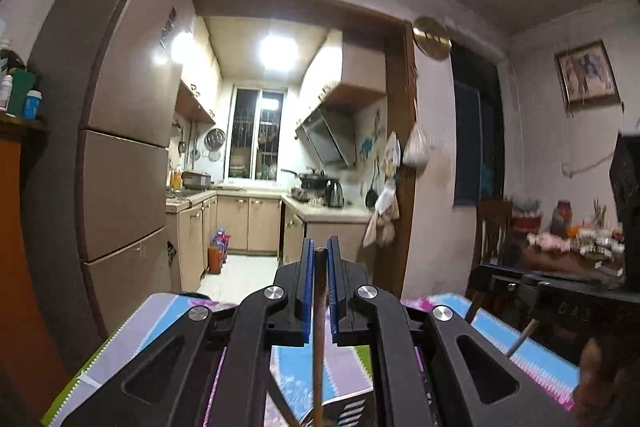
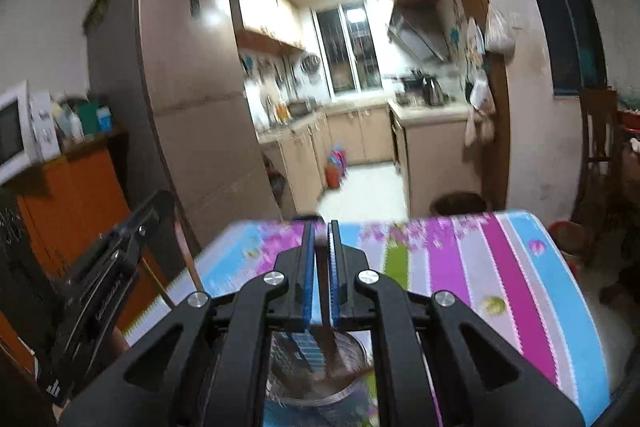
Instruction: Organize utensils
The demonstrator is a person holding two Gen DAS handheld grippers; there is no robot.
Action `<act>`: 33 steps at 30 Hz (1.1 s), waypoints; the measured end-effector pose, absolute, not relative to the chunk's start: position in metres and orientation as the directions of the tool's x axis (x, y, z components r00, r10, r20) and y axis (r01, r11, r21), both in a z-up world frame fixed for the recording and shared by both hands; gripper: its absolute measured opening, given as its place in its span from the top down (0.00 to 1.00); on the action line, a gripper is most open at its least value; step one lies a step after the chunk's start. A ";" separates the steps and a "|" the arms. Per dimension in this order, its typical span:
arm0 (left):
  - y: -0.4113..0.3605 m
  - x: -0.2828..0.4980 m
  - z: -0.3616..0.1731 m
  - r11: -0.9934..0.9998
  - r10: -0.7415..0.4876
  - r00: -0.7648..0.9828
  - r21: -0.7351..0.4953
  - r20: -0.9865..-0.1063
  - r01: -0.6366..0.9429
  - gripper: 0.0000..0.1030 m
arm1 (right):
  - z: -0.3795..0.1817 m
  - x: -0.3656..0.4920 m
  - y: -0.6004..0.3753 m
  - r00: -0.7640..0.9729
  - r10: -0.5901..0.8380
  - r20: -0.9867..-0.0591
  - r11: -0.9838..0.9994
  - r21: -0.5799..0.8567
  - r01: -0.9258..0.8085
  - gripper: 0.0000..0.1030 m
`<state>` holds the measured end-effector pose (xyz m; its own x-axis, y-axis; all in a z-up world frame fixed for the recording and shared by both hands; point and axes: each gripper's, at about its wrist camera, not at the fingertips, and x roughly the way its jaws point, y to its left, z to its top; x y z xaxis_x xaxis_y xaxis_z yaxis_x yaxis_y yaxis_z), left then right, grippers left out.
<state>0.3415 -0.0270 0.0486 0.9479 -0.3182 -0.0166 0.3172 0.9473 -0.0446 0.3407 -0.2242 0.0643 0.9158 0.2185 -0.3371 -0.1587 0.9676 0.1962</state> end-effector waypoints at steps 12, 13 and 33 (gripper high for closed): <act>-0.016 0.338 0.044 0.951 -0.309 0.951 0.002 -0.021 0.310 0.85 | 0.055 0.303 -0.210 0.851 0.229 -0.473 0.968 0.201 -0.149 0.95; -0.015 0.333 0.045 0.952 -0.307 0.952 0.004 -0.012 0.307 0.73 | 0.053 0.299 -0.211 0.846 0.226 -0.483 0.969 0.198 -0.146 0.95; 0.032 0.231 0.068 0.954 -0.297 0.950 -0.009 0.099 0.299 0.28 | 0.059 0.219 -0.233 0.878 0.226 -0.421 0.965 0.218 -0.144 0.92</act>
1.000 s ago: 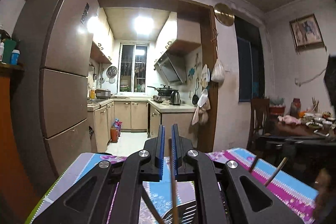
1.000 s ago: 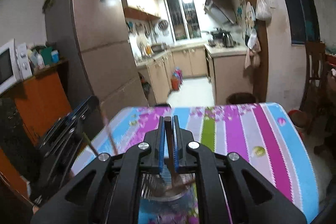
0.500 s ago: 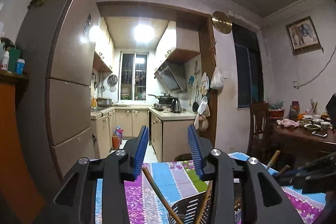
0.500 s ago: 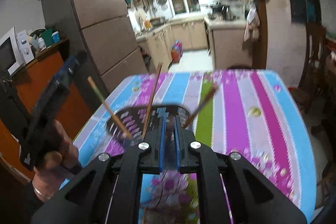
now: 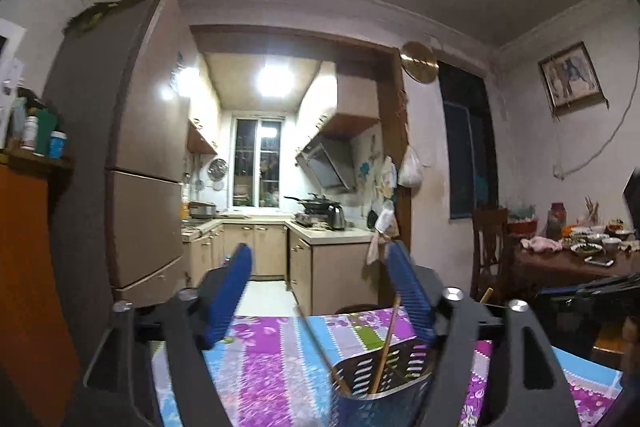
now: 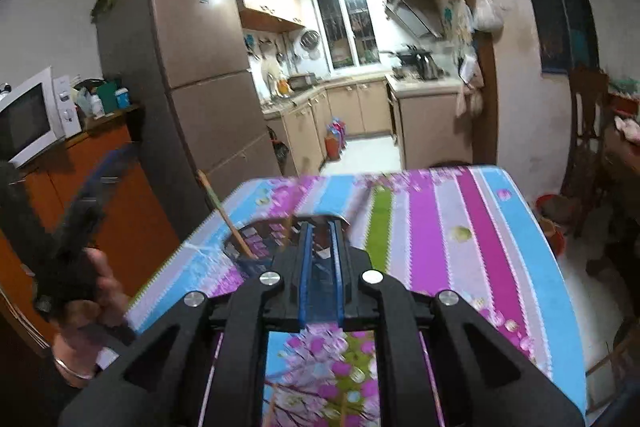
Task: Organize utensils
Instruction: 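Open the left tool to drop its chopstick in the holder while the right tool releases, then move the left tool back toward the loose chopsticks while the right tool follows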
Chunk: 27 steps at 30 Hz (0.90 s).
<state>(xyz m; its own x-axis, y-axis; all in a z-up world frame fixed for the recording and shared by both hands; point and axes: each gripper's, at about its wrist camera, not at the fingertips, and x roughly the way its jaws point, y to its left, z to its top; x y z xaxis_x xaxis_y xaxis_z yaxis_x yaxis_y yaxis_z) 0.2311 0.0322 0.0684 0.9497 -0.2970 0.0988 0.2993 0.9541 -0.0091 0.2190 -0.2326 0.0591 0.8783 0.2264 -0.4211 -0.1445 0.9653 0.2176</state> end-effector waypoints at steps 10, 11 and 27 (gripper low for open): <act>0.111 0.108 0.035 0.977 -0.214 0.977 0.018 0.005 0.214 0.20 | 0.016 0.123 -0.271 0.844 0.259 -0.470 0.948 0.292 -0.128 0.92; 0.116 0.100 0.031 0.978 -0.209 0.978 0.017 -0.009 0.209 0.20 | 0.013 0.109 -0.271 0.849 0.248 -0.466 0.952 0.282 -0.123 0.92; 0.064 -0.039 -0.112 0.889 -0.295 0.870 0.221 -0.394 0.401 0.46 | -0.091 -0.039 -0.206 0.830 0.023 -0.558 0.996 -0.060 -0.067 0.65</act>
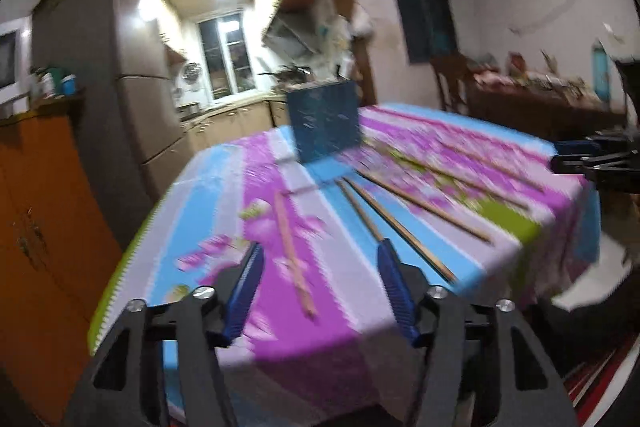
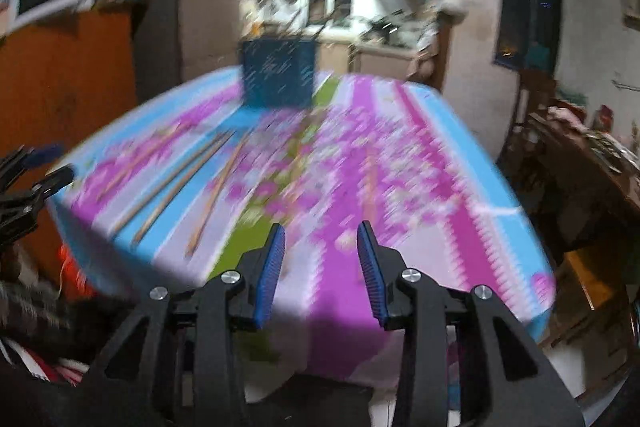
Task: Organize utensils
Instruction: 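Move the left tool back toward the loose chopsticks while the right tool follows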
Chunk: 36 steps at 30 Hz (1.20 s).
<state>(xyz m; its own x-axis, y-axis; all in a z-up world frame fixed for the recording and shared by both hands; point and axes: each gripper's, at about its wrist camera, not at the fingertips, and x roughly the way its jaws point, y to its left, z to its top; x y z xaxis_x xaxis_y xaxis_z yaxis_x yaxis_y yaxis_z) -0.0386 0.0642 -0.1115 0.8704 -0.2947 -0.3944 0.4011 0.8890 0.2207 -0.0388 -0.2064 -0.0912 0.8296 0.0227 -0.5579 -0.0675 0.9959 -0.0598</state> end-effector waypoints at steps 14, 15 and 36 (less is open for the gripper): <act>0.062 -0.032 -0.143 0.912 -0.194 0.883 0.254 -0.427 0.323 0.49 | -0.125 -0.047 -0.130 0.815 0.201 -0.543 0.947 -0.103 -0.303 0.69; 0.062 -0.030 -0.144 0.914 -0.194 0.884 0.248 -0.425 0.320 0.49 | -0.126 -0.049 -0.126 0.818 0.205 -0.538 0.944 -0.113 -0.311 0.69; 0.074 -0.003 -0.153 0.929 -0.205 0.887 0.203 -0.415 0.310 0.49 | -0.122 -0.034 -0.090 0.809 0.274 -0.519 0.933 -0.059 -0.354 0.77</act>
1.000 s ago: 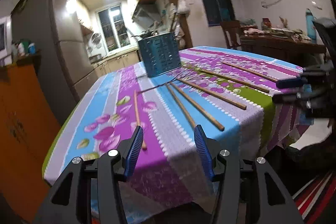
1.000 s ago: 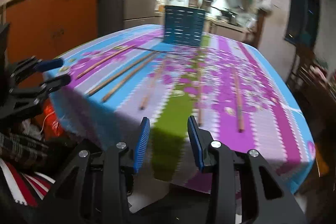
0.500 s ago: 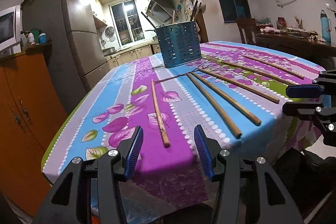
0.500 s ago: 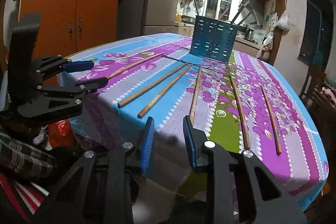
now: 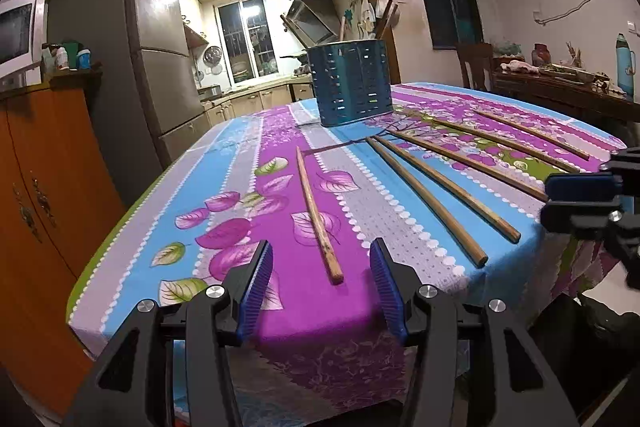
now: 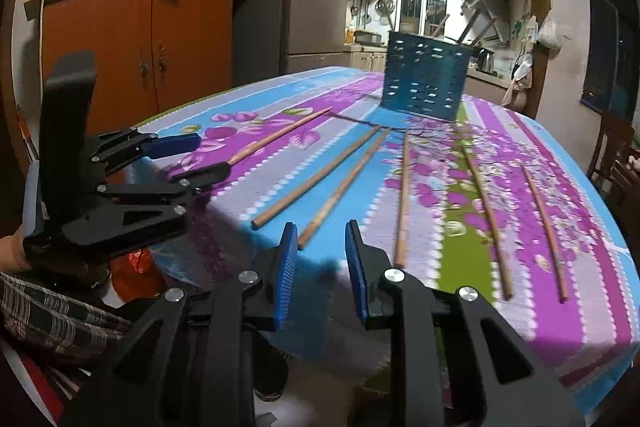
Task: Organize utensils
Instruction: 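Move the left tool back toward the loose chopsticks while the right tool follows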
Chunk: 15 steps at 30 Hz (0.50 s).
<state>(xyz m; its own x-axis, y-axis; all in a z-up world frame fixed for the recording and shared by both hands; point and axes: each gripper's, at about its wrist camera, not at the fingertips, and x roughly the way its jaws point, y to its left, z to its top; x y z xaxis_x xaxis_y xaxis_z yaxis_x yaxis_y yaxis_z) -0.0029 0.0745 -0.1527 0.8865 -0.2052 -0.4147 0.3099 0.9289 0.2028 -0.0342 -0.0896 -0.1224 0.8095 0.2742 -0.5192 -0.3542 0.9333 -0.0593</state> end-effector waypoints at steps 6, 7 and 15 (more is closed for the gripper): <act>0.073 -0.002 -0.158 0.926 -0.226 0.881 0.189 -0.415 0.327 0.48 | -0.131 -0.019 -0.073 0.798 0.232 -0.556 0.944 -0.070 -0.323 0.77; 0.074 0.000 -0.157 0.928 -0.228 0.881 0.182 -0.415 0.326 0.49 | -0.131 -0.019 -0.072 0.802 0.221 -0.555 0.946 -0.079 -0.315 0.77; 0.084 0.009 -0.159 0.926 -0.302 0.849 0.079 -0.433 0.370 0.56 | -0.132 -0.018 -0.065 0.813 0.148 -0.563 0.970 -0.078 -0.230 0.83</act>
<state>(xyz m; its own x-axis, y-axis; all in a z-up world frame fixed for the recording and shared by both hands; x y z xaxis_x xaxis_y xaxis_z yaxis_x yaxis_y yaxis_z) 0.0093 0.0845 -0.1590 0.8493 -0.3020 -0.4330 0.3697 0.9258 0.0795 -0.0180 -0.0652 -0.1323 0.8131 0.1477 -0.5631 -0.2299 0.9701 -0.0776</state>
